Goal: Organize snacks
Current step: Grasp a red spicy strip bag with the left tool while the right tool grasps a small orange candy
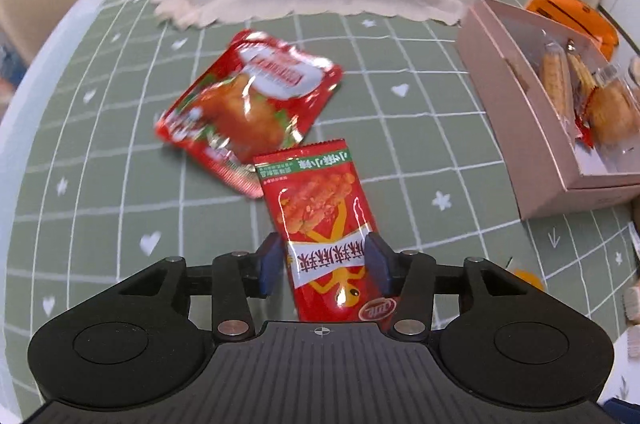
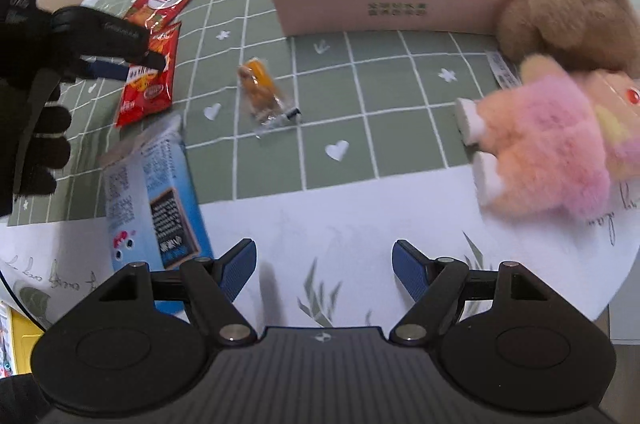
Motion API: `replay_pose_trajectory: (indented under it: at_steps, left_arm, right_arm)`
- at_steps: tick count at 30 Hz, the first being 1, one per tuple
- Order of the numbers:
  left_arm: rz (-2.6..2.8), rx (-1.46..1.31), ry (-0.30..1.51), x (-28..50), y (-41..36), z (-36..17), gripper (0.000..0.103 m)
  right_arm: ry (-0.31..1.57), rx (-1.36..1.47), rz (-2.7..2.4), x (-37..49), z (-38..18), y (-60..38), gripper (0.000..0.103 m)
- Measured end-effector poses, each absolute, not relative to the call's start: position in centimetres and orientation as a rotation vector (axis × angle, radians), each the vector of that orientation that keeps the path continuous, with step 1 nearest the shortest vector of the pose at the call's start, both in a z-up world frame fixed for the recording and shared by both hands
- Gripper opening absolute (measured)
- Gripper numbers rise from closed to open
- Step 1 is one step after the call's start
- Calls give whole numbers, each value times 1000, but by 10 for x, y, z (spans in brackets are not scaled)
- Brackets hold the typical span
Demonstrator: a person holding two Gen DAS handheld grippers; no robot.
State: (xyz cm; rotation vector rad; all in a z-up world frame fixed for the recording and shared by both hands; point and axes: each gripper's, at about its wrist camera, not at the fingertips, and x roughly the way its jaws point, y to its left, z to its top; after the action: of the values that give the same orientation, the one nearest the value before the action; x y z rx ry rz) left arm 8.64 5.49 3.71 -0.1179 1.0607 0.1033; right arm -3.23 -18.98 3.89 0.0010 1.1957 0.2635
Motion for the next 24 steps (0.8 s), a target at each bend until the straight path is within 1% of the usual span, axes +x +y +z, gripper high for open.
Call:
replay_pose_trajectory:
  at_steps: [5, 10, 12, 17, 24]
  left_arm:
    - [87, -82, 1047, 93, 46, 37, 52]
    - [106, -188, 1080, 107, 53, 36, 53]
    - [111, -223, 1085, 116, 55, 34, 55]
    - [125, -169, 1059, 127, 48, 32, 64]
    - [140, -250, 1063, 137, 49, 32, 63]
  right_arm:
    - [1162, -26, 276, -35, 42, -188, 76]
    - [1152, -52, 327, -34, 43, -176, 76]
    - [1149, -69, 355, -35, 44, -168, 76]
    - [1135, -146, 399, -38, 42, -150, 76]
    - [1153, -163, 425, -44, 37, -154, 76]
